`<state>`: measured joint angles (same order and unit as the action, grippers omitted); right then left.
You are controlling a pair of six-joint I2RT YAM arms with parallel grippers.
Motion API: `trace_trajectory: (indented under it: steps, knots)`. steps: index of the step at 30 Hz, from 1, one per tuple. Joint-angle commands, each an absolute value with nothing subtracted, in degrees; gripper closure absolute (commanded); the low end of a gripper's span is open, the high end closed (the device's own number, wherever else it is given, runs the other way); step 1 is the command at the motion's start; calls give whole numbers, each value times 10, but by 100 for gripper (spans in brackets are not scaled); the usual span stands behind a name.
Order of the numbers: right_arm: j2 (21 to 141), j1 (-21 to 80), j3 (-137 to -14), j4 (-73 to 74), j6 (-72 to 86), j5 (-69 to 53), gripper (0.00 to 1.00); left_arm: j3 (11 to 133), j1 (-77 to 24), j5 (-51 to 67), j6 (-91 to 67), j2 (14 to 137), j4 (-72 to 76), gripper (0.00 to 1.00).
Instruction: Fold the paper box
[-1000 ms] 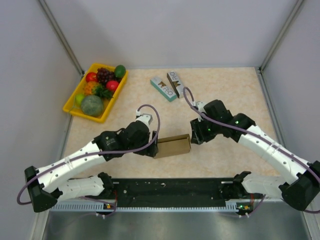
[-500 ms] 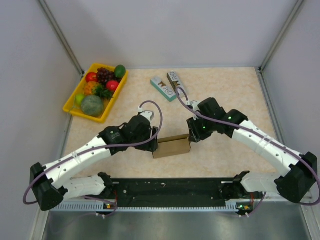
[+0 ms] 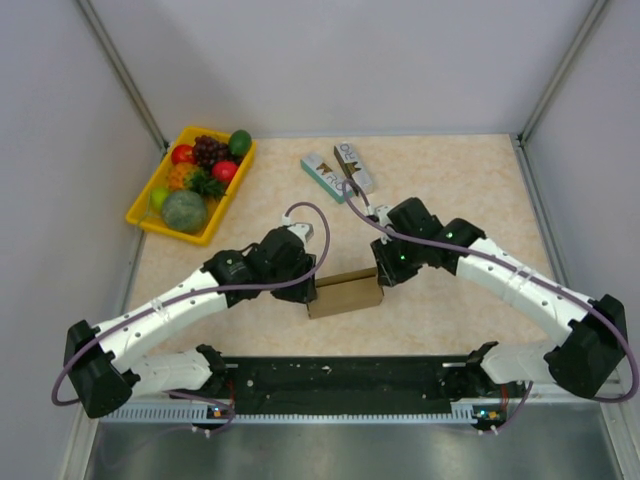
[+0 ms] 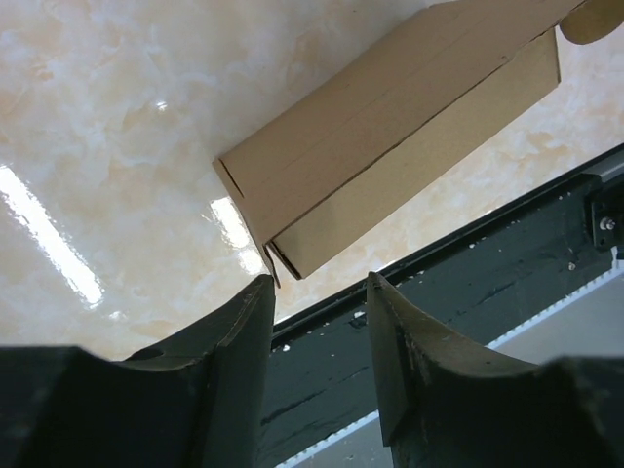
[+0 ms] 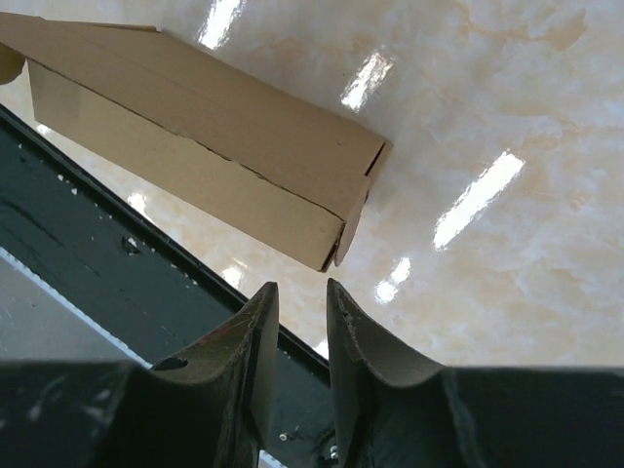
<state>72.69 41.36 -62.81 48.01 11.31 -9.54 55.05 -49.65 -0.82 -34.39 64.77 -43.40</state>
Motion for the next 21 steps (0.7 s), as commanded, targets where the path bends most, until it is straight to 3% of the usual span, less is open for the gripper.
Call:
trace_trajectory:
  steps: [1, 15, 21]
  knots:
    - [737, 429, -657, 470, 115, -83, 75, 550, -491, 27, -347, 649, -396, 53]
    - [743, 439, -668, 468, 175, -96, 97, 524, -482, 44, -398, 628, -355, 60]
    - [726, 439, -678, 496, 167, -72, 94, 519, -480, 47, -403, 613, -356, 43]
